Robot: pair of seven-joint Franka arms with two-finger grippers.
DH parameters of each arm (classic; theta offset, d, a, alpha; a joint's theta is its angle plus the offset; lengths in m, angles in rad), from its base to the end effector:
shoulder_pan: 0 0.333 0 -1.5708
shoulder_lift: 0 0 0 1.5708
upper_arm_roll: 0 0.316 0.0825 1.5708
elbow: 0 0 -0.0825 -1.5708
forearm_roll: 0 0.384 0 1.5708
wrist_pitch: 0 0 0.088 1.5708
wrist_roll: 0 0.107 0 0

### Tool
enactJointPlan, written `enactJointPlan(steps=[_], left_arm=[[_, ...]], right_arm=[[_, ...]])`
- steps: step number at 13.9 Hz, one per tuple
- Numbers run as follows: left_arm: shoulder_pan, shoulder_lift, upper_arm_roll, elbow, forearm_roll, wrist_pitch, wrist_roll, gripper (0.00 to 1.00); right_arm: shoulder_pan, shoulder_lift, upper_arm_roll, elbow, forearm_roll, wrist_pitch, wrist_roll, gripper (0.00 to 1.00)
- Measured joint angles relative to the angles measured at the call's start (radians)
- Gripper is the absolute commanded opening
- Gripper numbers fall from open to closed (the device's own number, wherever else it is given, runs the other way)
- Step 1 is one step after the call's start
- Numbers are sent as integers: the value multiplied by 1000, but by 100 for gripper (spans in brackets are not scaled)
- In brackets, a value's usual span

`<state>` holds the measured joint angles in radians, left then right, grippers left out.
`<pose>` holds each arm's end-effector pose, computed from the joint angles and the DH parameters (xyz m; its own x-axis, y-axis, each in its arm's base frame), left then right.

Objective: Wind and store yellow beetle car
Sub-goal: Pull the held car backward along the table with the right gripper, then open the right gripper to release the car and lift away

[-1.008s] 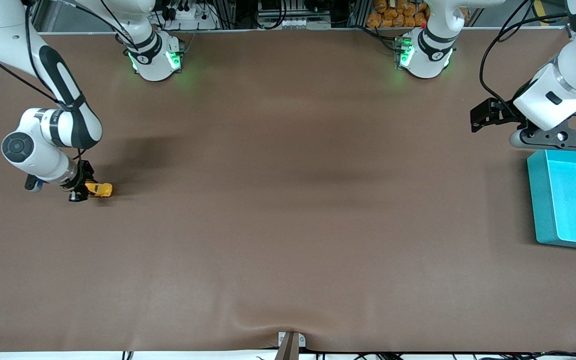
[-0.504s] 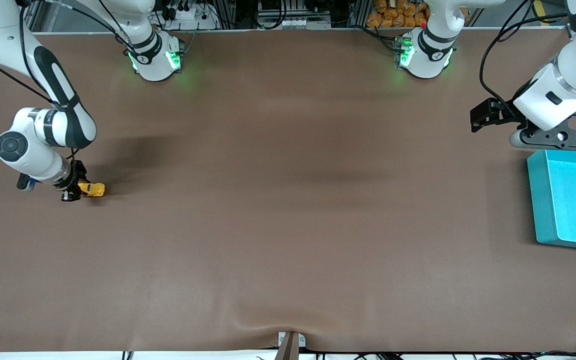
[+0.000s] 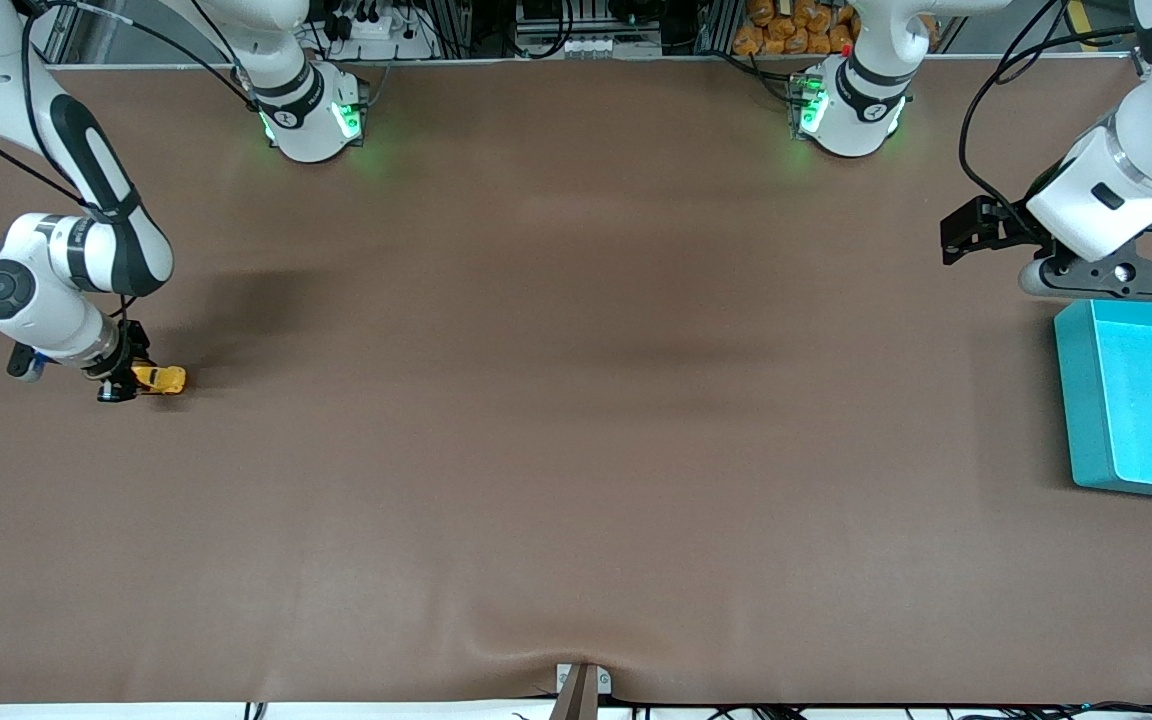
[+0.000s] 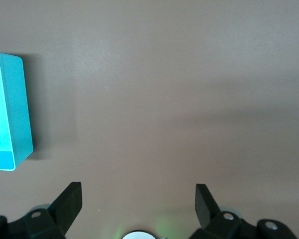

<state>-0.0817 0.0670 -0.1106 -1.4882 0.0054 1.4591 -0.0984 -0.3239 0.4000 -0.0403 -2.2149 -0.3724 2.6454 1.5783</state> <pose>0.5535 -0.1049 0.6165 0.9911 -0.0927 -0.0953 -0.0939 -0.9956 -0.0074 0.5201 -0.1884 0.1963 -0.0413 -0.9794 0.1976 -0.9991 0.0427 0.0031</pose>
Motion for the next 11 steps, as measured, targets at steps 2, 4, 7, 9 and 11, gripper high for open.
enactJointPlan(steps=[2, 4, 7, 9, 11], left_arm=[[0, 0, 0, 0, 0, 0, 0, 100], [0, 0, 0, 0, 0, 0, 0, 100], [0, 0, 0, 0, 0, 0, 0, 100], [0, 0, -1, 0, 0, 0, -1, 100], [-1, 0, -1, 0, 0, 0, -1, 100]], right_arm=[[-2, 1, 0, 2, -2, -1, 0, 36], [-2, 2, 0, 4, -3, -4, 0, 100], [-1, 17, 7, 24, -3, -42, 0, 100], [-1, 5, 42, 102, -1, -206, 1, 100], [0, -15, 100, 229, 35, -412, 5, 100]])
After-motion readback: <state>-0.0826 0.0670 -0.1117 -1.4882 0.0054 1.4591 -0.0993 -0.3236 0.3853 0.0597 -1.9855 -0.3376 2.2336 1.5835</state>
